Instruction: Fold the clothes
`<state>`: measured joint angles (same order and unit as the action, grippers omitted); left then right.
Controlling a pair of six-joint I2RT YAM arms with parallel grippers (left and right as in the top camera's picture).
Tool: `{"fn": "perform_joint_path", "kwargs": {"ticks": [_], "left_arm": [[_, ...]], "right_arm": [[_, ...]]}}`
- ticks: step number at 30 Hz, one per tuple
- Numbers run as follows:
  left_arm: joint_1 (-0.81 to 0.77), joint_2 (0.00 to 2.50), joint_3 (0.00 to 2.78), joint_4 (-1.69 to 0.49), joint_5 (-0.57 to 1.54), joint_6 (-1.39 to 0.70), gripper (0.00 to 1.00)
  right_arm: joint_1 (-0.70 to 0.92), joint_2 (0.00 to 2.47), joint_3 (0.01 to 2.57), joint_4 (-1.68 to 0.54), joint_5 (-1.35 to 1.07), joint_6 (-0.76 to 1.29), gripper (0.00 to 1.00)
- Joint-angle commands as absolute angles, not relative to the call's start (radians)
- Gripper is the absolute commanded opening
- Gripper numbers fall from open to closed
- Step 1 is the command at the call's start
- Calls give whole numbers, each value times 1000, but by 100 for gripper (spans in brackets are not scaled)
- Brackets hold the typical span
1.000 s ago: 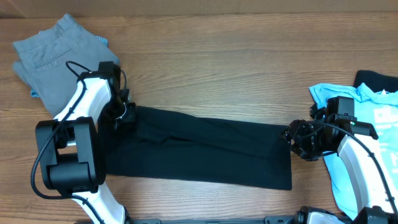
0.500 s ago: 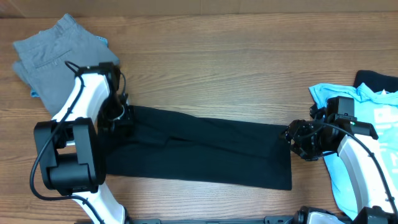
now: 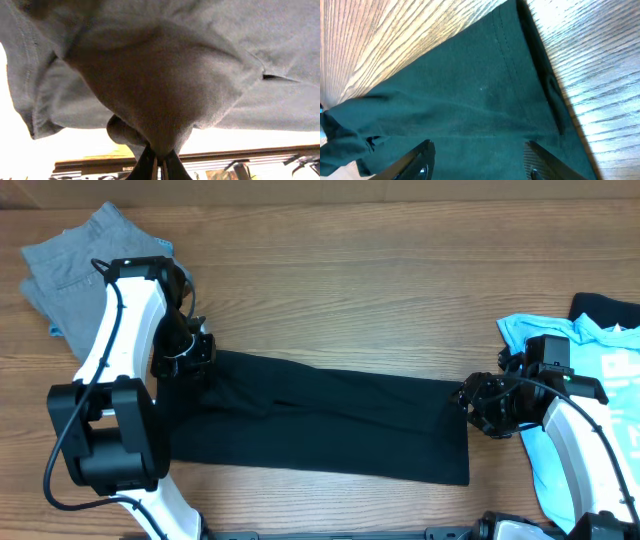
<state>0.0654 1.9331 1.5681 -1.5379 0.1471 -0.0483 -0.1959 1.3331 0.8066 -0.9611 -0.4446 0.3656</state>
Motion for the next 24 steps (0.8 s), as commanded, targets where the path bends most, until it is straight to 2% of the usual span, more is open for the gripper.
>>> {"fn": "perform_joint_path", "kwargs": {"ticks": [1,8,12,21,23,24], "left_arm": [[53,1839,1584,-1552,168,-22,4],[52,1718,1514,-1558,67,-59,4],[52,1716,1414,-1507,51,-79,8],[53,1716,1318,-1491,-34,-121,5],[53,1716,1318,-1495,-33,-121,14],[53,1716,1318,-1496,-33,-121,28]], "right_arm": [[-196,1319,820,-955,-447,366,60],[-196,1319,820,-955,-447,366,61],[-196,1319,820,-955,-447,366,62],[-196,1319,820,-955,-447,365,65],[-196,1319,820,-956,-447,365,66],[-196,1319,820,-955,-447,365,66]]}}
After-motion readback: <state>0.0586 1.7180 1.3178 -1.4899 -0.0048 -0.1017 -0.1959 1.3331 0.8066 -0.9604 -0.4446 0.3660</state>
